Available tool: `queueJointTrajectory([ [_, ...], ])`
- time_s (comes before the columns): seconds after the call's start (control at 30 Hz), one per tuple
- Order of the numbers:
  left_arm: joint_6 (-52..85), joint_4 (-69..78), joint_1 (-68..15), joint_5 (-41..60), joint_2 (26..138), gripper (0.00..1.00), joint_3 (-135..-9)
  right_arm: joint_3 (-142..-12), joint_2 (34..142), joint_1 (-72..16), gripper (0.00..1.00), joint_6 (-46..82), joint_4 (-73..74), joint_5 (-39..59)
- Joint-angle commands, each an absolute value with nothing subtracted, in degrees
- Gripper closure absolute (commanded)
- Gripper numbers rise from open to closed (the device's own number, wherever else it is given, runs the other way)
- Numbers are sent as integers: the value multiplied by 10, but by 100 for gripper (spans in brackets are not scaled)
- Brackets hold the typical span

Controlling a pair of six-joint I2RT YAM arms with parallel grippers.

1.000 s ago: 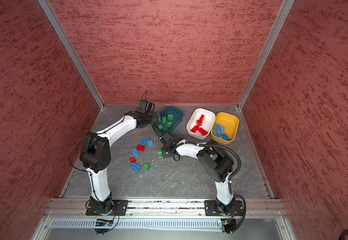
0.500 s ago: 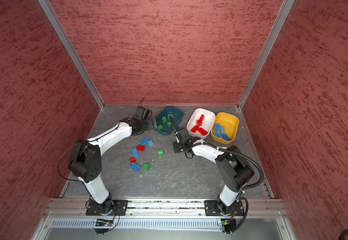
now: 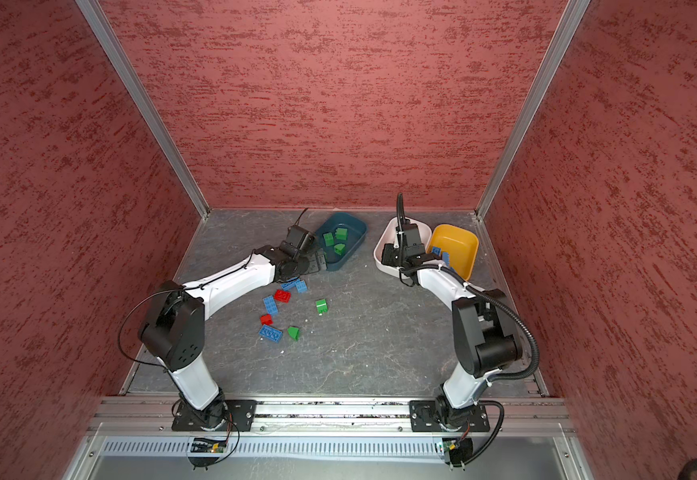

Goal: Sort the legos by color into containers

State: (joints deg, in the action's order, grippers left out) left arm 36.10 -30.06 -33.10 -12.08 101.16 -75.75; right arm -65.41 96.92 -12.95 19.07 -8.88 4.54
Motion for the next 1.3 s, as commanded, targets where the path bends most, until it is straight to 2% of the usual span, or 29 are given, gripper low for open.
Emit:
queueJointTrajectory([
  [0.0,377,-323,-347,-127,1012,1,-748,-697,1003,-100,100,162,-108,-2],
  [0.2,391,-343,-376,-105,1021,1,-738,-787,1077,-87,100,89,-172,-101],
  [0.37,404,-367,-399,-90,1041,1,-740,-865,1138,-87,99,76,-218,-183],
  [0.5,406,-392,-414,-82,1067,1,-752,-903,1167,-88,83,66,-232,-201],
  [0.63,407,-422,-425,-83,1094,1,-765,-933,1180,-90,60,58,-254,-185],
  [0.83,414,-431,-425,-98,1108,1,-769,-922,1158,-96,44,62,-243,-134],
  [0.9,417,-423,-423,-95,1111,4,-768,-923,1151,-99,35,67,-245,-132],
  [1.03,412,-408,-418,-74,1120,20,-771,-910,1110,-100,23,90,-234,-92],
  [1.07,411,-408,-418,-69,1124,25,-774,-899,1094,-100,14,97,-225,-85],
  [1.1,411,-411,-419,-67,1128,28,-776,-887,1078,-100,1,103,-214,-81],
  [1.27,423,-437,-421,-72,1145,37,-791,-795,983,-99,1,130,-143,-96],
])
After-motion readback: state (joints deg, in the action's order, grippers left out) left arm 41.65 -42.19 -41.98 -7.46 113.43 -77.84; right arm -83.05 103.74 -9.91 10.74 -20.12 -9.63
